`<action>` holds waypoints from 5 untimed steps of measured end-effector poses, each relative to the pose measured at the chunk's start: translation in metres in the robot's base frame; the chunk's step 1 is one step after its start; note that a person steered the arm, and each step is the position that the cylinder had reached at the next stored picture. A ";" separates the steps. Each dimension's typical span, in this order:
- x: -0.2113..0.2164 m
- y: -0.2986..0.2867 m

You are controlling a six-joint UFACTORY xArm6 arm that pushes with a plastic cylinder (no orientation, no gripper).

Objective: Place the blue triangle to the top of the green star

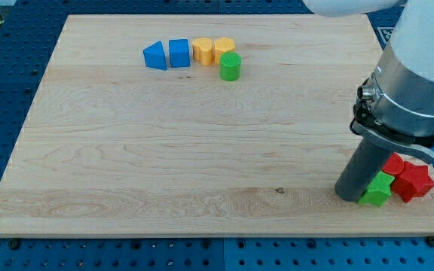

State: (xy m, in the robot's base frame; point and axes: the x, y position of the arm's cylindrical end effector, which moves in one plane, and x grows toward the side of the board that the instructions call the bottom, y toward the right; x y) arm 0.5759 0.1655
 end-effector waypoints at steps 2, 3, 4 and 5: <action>-0.032 -0.183; -0.075 -0.274; -0.125 -0.365; -0.190 -0.425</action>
State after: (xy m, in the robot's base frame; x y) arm 0.3858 -0.2594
